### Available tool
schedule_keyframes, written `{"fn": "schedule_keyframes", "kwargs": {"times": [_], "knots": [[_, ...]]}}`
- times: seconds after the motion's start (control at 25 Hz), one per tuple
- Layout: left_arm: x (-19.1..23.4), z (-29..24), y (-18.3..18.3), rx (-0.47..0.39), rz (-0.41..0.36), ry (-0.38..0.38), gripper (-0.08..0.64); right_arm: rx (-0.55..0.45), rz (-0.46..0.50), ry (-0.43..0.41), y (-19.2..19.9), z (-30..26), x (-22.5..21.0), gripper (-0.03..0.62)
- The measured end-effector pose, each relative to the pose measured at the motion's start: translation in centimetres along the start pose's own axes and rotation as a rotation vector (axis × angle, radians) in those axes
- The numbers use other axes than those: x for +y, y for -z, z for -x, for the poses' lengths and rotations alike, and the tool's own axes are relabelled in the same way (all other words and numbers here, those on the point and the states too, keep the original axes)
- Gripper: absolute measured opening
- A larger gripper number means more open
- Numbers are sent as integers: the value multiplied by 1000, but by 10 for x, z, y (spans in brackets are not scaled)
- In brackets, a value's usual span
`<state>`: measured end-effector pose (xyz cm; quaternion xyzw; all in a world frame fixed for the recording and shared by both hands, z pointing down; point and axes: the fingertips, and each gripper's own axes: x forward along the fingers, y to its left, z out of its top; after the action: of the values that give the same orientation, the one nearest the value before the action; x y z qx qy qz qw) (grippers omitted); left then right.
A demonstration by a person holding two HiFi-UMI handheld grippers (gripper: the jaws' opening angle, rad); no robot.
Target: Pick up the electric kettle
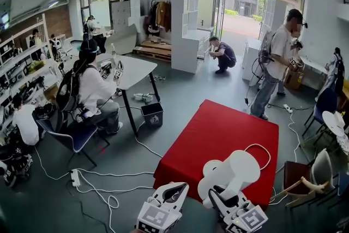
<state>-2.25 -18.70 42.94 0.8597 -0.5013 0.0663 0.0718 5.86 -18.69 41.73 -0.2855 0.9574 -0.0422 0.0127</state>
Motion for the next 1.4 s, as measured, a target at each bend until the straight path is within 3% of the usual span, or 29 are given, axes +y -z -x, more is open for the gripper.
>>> {"fn": "schedule_keyframes", "kwargs": {"times": [0.4, 0.68, 1.0, 1.4], "knots": [[17, 40, 7, -29, -73, 29, -8, -60, -20, 22, -2, -9, 43, 109], [25, 81, 6, -64, -72, 56, -8, -86, -27, 55, -7, -7, 93, 109], [5, 112, 4, -77, -66, 130, -7, -82, -41, 131, -11, 25, 137, 109], [-33, 136, 6, -91, -56, 173, -8, -67, -54, 145, -5, 70, 177, 109]]}}
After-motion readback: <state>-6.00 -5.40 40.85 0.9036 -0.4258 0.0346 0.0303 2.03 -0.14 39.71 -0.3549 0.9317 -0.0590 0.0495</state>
